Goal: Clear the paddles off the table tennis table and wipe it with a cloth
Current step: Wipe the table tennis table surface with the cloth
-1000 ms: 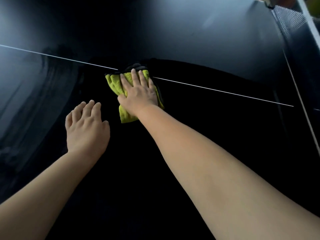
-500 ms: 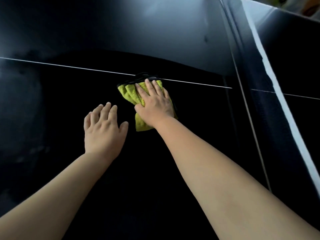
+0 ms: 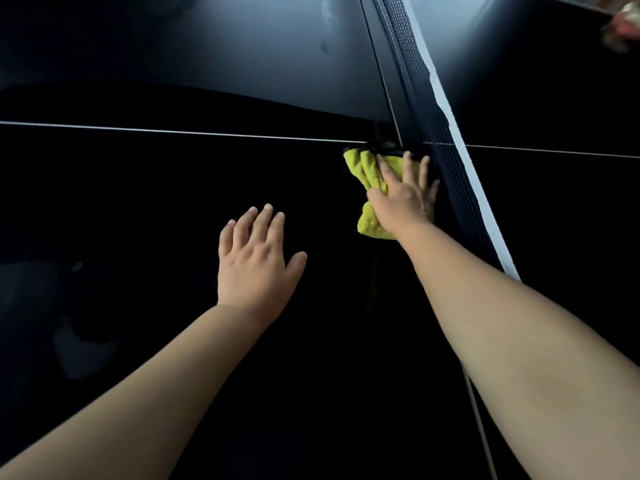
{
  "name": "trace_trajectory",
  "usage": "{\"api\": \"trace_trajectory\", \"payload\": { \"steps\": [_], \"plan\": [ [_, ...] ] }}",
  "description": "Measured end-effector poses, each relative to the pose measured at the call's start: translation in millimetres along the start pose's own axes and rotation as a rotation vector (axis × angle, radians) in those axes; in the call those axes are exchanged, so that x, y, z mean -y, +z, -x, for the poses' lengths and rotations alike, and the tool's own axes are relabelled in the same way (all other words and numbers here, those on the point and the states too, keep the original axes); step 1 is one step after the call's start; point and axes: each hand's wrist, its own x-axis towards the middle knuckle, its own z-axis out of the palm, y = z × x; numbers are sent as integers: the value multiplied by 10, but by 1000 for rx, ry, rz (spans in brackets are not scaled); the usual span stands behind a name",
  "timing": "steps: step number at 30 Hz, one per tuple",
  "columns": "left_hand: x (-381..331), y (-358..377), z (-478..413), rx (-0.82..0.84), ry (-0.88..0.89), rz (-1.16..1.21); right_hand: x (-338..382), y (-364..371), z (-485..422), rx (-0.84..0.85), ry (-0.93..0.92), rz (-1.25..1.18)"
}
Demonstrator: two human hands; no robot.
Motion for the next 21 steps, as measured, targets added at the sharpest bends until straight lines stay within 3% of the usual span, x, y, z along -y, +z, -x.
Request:
{"api": "trace_trajectory", "payload": {
  "steps": [5, 11, 15, 21],
  "plan": [
    [110, -89, 137, 7, 7, 24, -34, 26, 450, -9, 125, -36],
    [747, -410, 370, 12, -23, 57, 384, 119, 998, -6, 298, -28],
    [1422, -651, 527, -14, -70, 56, 1107, 224, 1151, -6, 332, -47],
    [2579, -1014, 833, -28, -172, 47, 2632, 448, 1210, 18, 229, 14]
  ]
}}
